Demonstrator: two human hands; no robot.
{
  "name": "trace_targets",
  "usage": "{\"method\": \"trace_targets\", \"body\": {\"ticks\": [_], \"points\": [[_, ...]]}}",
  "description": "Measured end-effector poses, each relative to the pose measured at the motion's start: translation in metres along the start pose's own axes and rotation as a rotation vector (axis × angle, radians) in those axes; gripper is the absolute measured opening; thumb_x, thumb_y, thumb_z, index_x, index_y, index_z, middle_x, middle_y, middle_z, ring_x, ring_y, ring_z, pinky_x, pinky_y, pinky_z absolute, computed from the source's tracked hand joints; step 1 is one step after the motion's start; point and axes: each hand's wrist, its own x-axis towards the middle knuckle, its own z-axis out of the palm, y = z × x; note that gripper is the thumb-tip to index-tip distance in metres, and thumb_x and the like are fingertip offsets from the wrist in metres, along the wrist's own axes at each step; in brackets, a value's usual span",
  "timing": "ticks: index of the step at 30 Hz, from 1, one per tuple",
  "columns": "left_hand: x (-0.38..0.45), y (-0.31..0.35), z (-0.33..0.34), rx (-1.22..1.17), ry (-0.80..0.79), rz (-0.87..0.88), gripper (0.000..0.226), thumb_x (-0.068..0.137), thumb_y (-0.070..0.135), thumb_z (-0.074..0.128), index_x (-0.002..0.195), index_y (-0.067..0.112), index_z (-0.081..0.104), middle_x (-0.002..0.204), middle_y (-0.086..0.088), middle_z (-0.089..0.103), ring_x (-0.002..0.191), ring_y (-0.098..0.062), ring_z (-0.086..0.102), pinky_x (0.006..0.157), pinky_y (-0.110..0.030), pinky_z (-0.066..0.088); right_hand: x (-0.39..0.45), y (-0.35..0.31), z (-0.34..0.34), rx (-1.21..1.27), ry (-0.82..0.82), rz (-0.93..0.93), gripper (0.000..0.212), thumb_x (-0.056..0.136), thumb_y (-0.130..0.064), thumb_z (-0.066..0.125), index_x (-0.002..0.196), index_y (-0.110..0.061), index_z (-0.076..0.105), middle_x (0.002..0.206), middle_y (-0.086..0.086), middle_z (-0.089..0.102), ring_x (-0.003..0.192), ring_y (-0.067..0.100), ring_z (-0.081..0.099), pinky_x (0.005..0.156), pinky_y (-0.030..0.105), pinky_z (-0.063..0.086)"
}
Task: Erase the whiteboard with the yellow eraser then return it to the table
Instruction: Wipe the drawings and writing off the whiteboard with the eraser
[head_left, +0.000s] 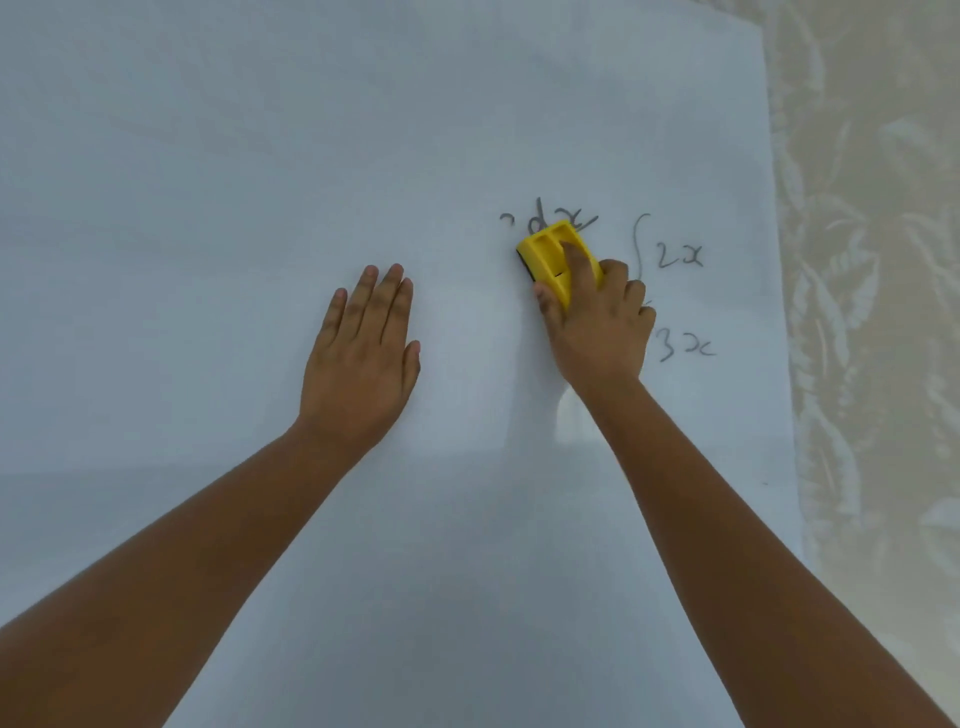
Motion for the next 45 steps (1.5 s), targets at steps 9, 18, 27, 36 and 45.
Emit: {"method": "trace_targets", "body": {"ticks": [9,18,27,36,45], "points": [[-0.003,0.0,0.01,0.04,0.036,0.011,0.056,0.095,0.026,0.024,0.142,-0.003,0.03,0.15,-0.019,0.031,0.14,-0.033,0.025,0.114,-0.047,0.018,0.013,-0.016,0.002,0.03,-0.035,-0.023,0.056,0.093,-0.054,0.035,0.141,-0.027,0.027,0.125,0.014,0.044,0.102,0.033,0.044,0.078,0.042,0.037],[-0.004,0.001,0.01,0.033,0.035,0.002,0.056,0.095,0.026,0.025,0.143,-0.003,0.03,0.15,-0.018,0.03,0.14,-0.032,0.024,0.115,-0.046,0.017,0.061,-0.018,-0.004,0.103,-0.092,0.163,0.057,0.093,-0.053,0.035,0.142,-0.027,0.023,0.131,0.018,0.038,0.114,0.037,0.04,0.09,0.048,0.036],[-0.005,0.001,0.01,0.035,0.05,0.008,0.055,0.095,0.025,0.027,0.142,-0.003,0.03,0.15,-0.018,0.031,0.14,-0.032,0.024,0.114,-0.047,0.019,0.035,0.015,0.001,-0.018,-0.033,-0.015,0.057,0.091,-0.053,0.04,0.141,-0.029,0.028,0.126,0.017,0.044,0.107,0.036,0.044,0.082,0.046,0.04],[-0.004,0.0,0.012,0.033,0.048,0.007,0.056,0.095,0.026,0.025,0.143,-0.003,0.029,0.151,-0.018,0.03,0.14,-0.032,0.024,0.115,-0.046,0.017,0.014,0.002,0.007,0.057,0.01,-0.012,0.057,0.091,-0.055,0.038,0.14,-0.026,0.03,0.117,0.018,0.047,0.099,0.035,0.046,0.075,0.044,0.04],[-0.005,0.001,0.013,0.036,0.043,0.007,0.056,0.095,0.025,0.027,0.144,-0.002,0.027,0.152,-0.017,0.028,0.141,-0.031,0.021,0.116,-0.045,0.015,0.079,0.079,0.006,0.142,-0.029,0.402,0.06,0.092,-0.054,0.036,0.142,-0.024,0.023,0.13,0.022,0.039,0.115,0.038,0.039,0.093,0.049,0.035]]}}
